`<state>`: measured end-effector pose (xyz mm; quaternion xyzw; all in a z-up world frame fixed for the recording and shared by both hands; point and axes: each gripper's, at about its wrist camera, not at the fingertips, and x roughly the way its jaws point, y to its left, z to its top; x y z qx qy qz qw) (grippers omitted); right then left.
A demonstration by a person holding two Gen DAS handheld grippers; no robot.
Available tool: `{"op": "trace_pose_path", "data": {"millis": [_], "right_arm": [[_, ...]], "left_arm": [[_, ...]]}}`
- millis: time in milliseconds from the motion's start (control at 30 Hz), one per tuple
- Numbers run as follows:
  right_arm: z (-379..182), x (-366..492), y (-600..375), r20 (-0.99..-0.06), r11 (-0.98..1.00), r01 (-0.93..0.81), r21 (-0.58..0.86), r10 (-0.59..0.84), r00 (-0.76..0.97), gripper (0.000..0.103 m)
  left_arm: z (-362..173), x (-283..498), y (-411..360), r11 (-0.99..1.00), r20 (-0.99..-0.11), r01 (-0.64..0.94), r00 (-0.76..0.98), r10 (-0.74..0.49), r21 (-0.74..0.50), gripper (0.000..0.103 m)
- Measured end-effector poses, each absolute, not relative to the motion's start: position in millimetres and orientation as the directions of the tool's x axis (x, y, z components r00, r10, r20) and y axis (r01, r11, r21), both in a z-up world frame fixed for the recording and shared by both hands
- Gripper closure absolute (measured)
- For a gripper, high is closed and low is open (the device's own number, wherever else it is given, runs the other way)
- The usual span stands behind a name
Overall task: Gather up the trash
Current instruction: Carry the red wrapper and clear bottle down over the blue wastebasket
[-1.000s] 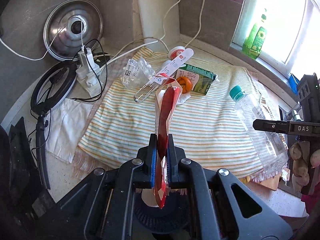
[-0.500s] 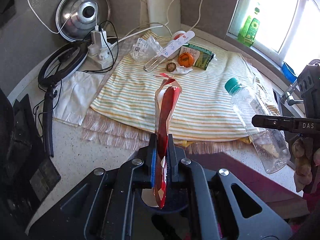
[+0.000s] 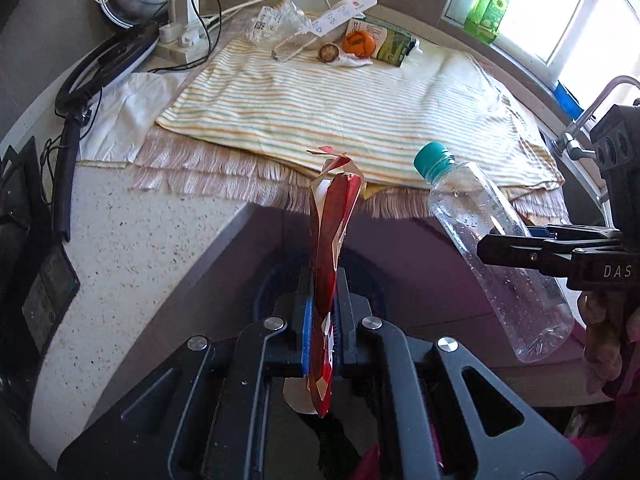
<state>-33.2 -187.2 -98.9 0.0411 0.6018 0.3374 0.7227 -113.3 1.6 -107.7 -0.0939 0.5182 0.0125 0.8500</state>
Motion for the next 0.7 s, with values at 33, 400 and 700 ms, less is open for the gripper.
{"op": "trace_pose_path", "data": {"millis": [33, 400, 700], "right_arm": [[-102, -37, -185, -0.849, 0.771, -0.445, 0.456, 0.527, 0.044, 0.046], [-151, -65, -164, -0.906, 0.801, -0.466, 0.375, 0.423, -0.001, 0.046], [-189, -72, -148, -0.936, 0.814, -0.489, 0.315, 0.352, -0.017, 0.046]], "left_arm": [[-114, -114, 0, 0.983, -0.889, -0.116, 0.452, -0.076, -0.144, 0.097], [-180, -120, -1, 0.983, -0.936, -0.126, 0.341, -0.084, -0.134, 0.097], [-221, -117, -2, 0.984, -0.959, -0.132, 0.273, -0.079, -0.119, 0.097]]}}
